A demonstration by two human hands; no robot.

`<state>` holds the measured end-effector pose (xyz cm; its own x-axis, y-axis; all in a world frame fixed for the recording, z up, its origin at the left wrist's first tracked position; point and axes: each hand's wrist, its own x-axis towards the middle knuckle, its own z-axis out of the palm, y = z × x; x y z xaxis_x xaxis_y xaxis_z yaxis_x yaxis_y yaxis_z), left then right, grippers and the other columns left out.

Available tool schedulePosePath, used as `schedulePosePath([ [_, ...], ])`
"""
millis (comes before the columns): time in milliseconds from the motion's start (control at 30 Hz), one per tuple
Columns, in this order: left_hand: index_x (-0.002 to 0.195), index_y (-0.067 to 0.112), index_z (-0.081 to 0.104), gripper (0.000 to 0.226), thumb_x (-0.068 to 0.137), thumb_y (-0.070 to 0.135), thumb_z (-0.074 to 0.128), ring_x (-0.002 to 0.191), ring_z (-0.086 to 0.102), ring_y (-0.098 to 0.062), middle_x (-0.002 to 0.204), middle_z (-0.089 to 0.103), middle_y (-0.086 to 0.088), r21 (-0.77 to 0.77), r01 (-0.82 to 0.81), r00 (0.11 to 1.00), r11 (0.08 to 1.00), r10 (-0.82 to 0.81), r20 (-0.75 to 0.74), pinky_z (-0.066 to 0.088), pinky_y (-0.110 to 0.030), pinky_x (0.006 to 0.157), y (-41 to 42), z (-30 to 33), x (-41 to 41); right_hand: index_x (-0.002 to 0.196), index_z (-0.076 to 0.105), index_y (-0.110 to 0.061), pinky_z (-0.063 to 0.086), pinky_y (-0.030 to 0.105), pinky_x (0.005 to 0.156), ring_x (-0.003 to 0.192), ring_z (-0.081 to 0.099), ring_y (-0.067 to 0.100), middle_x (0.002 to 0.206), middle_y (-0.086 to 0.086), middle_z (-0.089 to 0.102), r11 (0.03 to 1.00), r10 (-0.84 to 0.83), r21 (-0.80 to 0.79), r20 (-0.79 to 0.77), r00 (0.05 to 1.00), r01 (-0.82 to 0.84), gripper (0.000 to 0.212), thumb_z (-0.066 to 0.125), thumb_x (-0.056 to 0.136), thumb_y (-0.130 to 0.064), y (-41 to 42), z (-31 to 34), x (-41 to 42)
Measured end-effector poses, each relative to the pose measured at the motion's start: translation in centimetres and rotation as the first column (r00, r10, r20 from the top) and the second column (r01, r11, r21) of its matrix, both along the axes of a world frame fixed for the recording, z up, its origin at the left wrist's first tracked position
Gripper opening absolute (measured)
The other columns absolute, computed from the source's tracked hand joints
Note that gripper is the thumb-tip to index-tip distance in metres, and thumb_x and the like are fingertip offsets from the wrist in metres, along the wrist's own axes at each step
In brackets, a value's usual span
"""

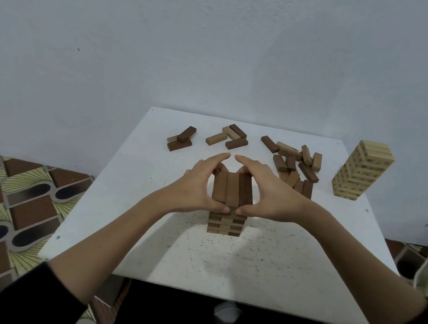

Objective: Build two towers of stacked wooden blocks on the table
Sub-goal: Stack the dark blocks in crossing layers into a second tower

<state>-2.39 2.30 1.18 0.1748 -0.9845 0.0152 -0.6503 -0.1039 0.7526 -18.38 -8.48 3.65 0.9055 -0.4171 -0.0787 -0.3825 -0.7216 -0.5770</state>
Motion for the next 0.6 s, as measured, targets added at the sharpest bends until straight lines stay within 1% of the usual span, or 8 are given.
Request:
schedulePosePath([
  [100, 0.148, 0.023, 0.02, 0.104, 0.067, 0.018, 0.085, 0.119, 0.041, -0.008, 0.126, 0.044, 0.007, 0.026, -0.007, 0.995, 1.0, 0.01, -0.095, 0.032, -0.009, 0.092, -0.2, -0.5, 0.2, 0.148, 0.012, -0.021, 0.029, 0.024, 0.097, 0.121, 0.032, 0.016, 0.129, 0.003, 0.038, 0.999, -0.015, 0.032, 0.005, 1.0, 0.015, 0.099, 0.078, 0.074, -0.022, 0.0, -0.2, 0.2],
  [133, 0.148, 0.022, 0.019, 0.104, 0.067, 0.016, 0.085, 0.119, 0.042, -0.007, 0.126, 0.044, 0.006, 0.031, -0.01, 0.993, 0.999, 0.014, -0.12, 0.033, -0.004, 0.087, -0.2, -0.6, 0.2, 0.148, 0.012, -0.021, 0.03, 0.025, 0.097, 0.12, 0.032, 0.016, 0.129, 0.003, 0.038, 0.999, -0.019, 0.043, 0.006, 1.0, 0.019, 0.099, 0.078, 0.074, -0.021, 0.0, -0.2, 0.3],
  [233, 0.148, 0.021, 0.019, 0.103, 0.068, 0.013, 0.083, 0.115, 0.043, -0.004, 0.123, 0.043, 0.007, 0.033, -0.012, 0.987, 0.999, 0.017, -0.158, 0.032, 0.004, 0.081, -0.2, -0.8, 0.2, 0.148, 0.013, -0.021, 0.03, 0.026, 0.095, 0.119, 0.032, 0.016, 0.127, 0.002, 0.038, 0.997, -0.033, 0.07, 0.008, 0.999, 0.032, 0.098, 0.078, 0.074, -0.019, 0.1, -0.3, 0.4],
  [333, 0.148, 0.022, 0.018, 0.102, 0.07, 0.011, 0.082, 0.111, 0.044, 0.003, 0.119, 0.043, 0.011, 0.042, -0.006, 0.983, 0.999, 0.013, -0.183, 0.034, 0.002, 0.082, -0.3, -0.9, 0.2, 0.148, 0.013, -0.02, 0.031, 0.026, 0.095, 0.12, 0.032, 0.017, 0.126, 0.001, 0.036, 0.994, -0.044, 0.097, 0.003, 0.999, 0.043, 0.098, 0.078, 0.074, -0.017, 0.1, -0.3, 0.5],
  [433, 0.148, 0.023, 0.017, 0.101, 0.071, 0.008, 0.081, 0.111, 0.043, 0.008, 0.116, 0.042, 0.017, 0.063, -0.013, 0.975, 0.998, 0.026, -0.222, 0.032, -0.013, 0.095, -0.3, -1.1, 0.2, 0.148, 0.012, -0.021, 0.033, 0.029, 0.1, 0.122, 0.032, 0.018, 0.128, 0.002, 0.035, 0.989, -0.06, 0.139, 0.003, 0.998, 0.059, 0.099, 0.077, 0.073, -0.015, 0.1, -0.3, 0.5],
  [500, 0.149, 0.023, 0.016, 0.101, 0.072, 0.008, 0.08, 0.113, 0.043, 0.006, 0.116, 0.041, 0.018, 0.064, -0.006, 0.972, 0.998, 0.021, -0.232, 0.029, -0.023, 0.1, -0.4, -1.2, 0.2, 0.148, 0.011, -0.022, 0.032, 0.029, 0.101, 0.124, 0.032, 0.019, 0.129, 0.002, 0.034, 0.988, -0.059, 0.141, 0.004, 0.998, 0.057, 0.1, 0.078, 0.073, -0.016, 0.1, -0.4, 0.5],
  [567, 0.149, 0.024, 0.014, 0.105, 0.07, 0.013, 0.083, 0.116, 0.042, 0.004, 0.12, 0.041, 0.016, 0.058, 0.001, 0.967, 0.998, 0.014, -0.255, 0.028, -0.023, 0.102, -0.4, -1.4, 0.4, 0.148, 0.009, -0.023, 0.03, 0.028, 0.101, 0.126, 0.03, 0.019, 0.131, 0.001, 0.033, 0.989, -0.041, 0.141, 0.004, 0.999, 0.04, 0.102, 0.078, 0.073, -0.018, -0.1, -0.5, 0.4],
  [600, 0.149, 0.026, 0.012, 0.11, 0.067, 0.02, 0.085, 0.119, 0.04, 0.003, 0.124, 0.04, 0.014, 0.05, 0.013, 0.97, 0.999, 0.0, -0.244, 0.028, -0.02, 0.102, -0.2, -1.6, 0.5, 0.148, 0.006, -0.024, 0.028, 0.027, 0.102, 0.128, 0.028, 0.017, 0.134, 0.0, 0.031, 0.99, -0.028, 0.141, 0.001, 1.0, 0.027, 0.105, 0.079, 0.073, -0.02, -0.1, -0.5, 0.3],
])
